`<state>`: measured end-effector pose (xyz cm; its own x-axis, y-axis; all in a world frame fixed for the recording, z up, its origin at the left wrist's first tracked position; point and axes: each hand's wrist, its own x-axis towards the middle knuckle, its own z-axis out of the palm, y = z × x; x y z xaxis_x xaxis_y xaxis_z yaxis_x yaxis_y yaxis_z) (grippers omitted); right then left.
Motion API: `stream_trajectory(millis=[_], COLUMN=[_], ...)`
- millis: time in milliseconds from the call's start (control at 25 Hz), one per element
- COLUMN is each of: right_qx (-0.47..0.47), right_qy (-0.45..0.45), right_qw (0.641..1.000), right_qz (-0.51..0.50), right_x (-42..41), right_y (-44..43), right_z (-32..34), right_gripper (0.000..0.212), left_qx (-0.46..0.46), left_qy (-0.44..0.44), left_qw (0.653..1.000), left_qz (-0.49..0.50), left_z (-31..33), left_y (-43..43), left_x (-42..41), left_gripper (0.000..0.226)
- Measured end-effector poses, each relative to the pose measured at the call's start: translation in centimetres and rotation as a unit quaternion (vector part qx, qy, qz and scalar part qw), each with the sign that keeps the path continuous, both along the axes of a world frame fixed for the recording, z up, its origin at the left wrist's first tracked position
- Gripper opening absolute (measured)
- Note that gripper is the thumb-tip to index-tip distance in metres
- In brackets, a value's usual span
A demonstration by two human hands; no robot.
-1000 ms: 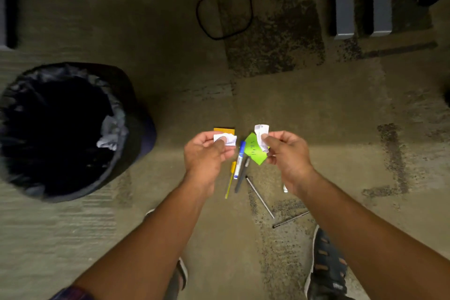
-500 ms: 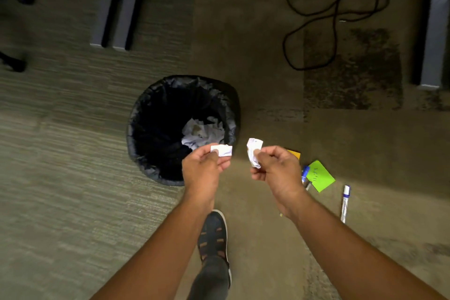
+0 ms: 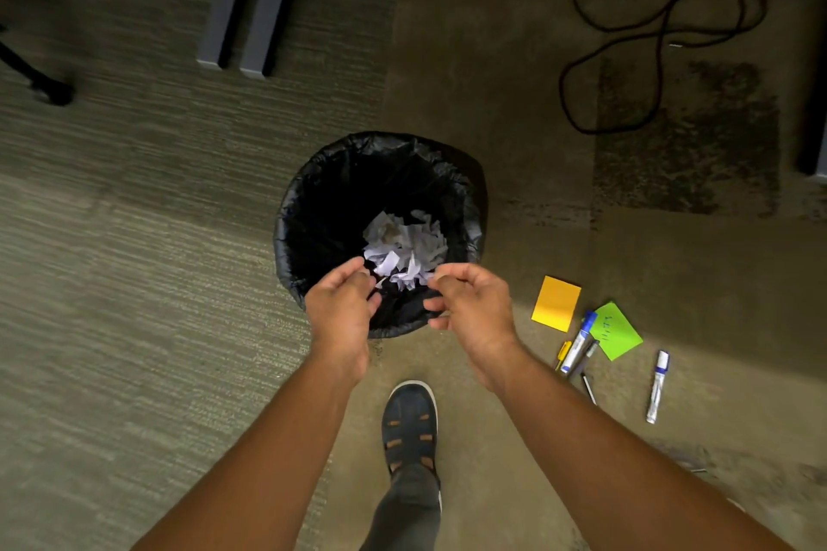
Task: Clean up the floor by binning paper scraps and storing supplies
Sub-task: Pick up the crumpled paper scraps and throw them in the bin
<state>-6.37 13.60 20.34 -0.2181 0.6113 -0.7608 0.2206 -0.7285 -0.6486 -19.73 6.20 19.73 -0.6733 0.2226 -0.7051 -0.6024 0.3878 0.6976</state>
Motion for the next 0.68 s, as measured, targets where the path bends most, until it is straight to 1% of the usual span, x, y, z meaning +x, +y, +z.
stream_trajectory(millis=[120,200,280,360,480,600,680], right_qx=[0.006,0.014,0.022,0.024,0.018,0.005,-0.009], right_qy=[-0.007,-0.013,-0.023,-0.034,-0.061,-0.088,-0.108], right_qw=[1.0,1.0,0.999,0.998,0.996,0.993,0.99], right_qz=[-0.005,-0.015,-0.027,-0.037,-0.054,-0.075,-0.092], right_x=[1.5,2.9,4.8,7.1,11.2,15.5,18.4], right_y=[0.0,0.1,0.3,0.5,0.7,1.1,1.4], right_z=[0.3,0.4,0.3,-0.3,-2.2,-4.6,-6.4], right_gripper=[0.01,0.012,0.015,0.016,0.016,0.012,0.012], left_qx=[0.007,0.014,0.024,0.037,0.044,0.039,0.022], left_qy=[0.028,0.079,0.142,0.186,0.198,0.184,0.181], left_qw=[1.0,0.996,0.988,0.975,0.956,0.926,0.909], left_qz=[-0.009,-0.024,-0.06,-0.112,-0.214,-0.328,-0.376], left_z=[0.5,0.8,0.8,0.7,-0.3,-3.1,-5.3], left_y=[0.1,0.5,1.3,2.2,3.8,5.1,5.9], left_x=[0.8,2.1,4.0,6.3,11.0,15.7,18.5], left_gripper=[0.026,0.02,0.017,0.018,0.025,0.027,0.027])
